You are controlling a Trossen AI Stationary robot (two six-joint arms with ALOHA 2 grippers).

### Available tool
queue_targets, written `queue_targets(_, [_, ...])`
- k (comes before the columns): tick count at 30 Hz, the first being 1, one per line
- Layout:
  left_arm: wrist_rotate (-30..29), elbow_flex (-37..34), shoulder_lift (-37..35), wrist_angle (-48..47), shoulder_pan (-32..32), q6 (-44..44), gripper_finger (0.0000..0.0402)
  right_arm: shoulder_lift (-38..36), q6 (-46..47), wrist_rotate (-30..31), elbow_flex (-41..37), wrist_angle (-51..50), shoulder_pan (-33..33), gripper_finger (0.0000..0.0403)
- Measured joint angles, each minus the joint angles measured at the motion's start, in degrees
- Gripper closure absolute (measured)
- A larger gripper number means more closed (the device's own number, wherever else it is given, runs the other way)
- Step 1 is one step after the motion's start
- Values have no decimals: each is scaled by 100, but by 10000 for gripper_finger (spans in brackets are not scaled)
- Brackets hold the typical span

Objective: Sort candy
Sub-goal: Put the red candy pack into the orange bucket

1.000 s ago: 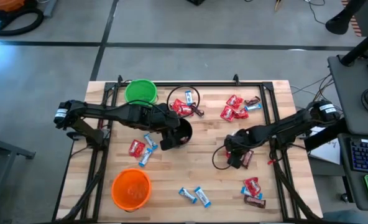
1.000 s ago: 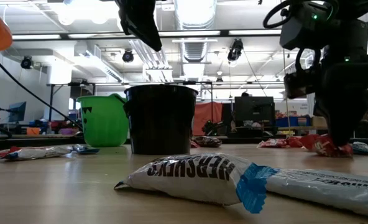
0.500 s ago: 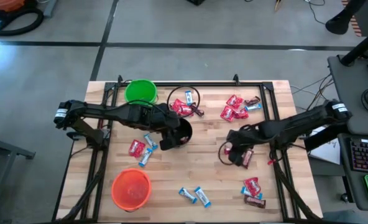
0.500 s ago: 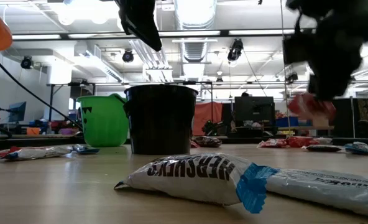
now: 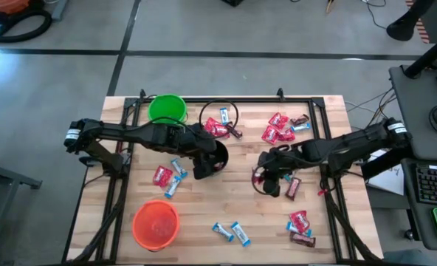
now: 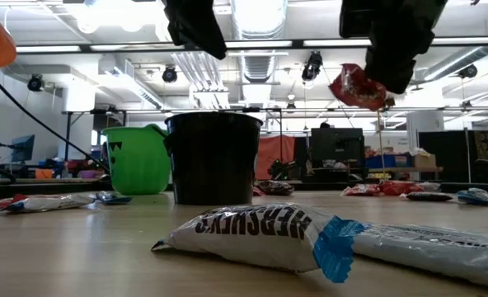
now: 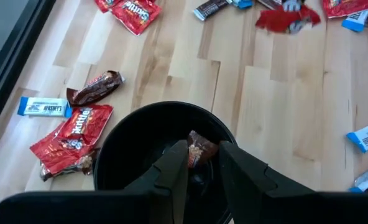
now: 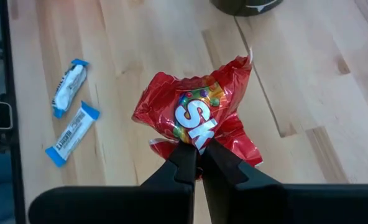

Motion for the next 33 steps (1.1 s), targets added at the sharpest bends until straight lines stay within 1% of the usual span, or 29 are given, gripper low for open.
queue_targets(3, [145, 0, 0, 5, 0, -17, 319, 161, -40, 7, 103, -6, 0, 394])
queue_targets(9, [148, 0, 0, 27, 0, -36, 292, 236, -163, 136, 357, 96, -2, 394])
queue_targets(12, [164, 0, 0, 59, 0, -36, 277, 236, -227, 297, 508, 191, -2, 394])
queue_targets(16, [471, 0, 0, 181, 0, -27, 265, 259, -370, 413, 716, 265, -33, 394])
queue_targets(25, [1022, 0, 0, 706, 0, 37, 262, 268, -450, 416, 809, 666, -142, 394])
queue_targets(30, [1081, 0, 0, 959, 0, 136, 262, 303, -491, 285, 819, 824, -142, 394])
queue_targets(33, [1336, 0, 0, 1102, 2, 140, 262, 343, -532, 247, 861, 897, -142, 394])
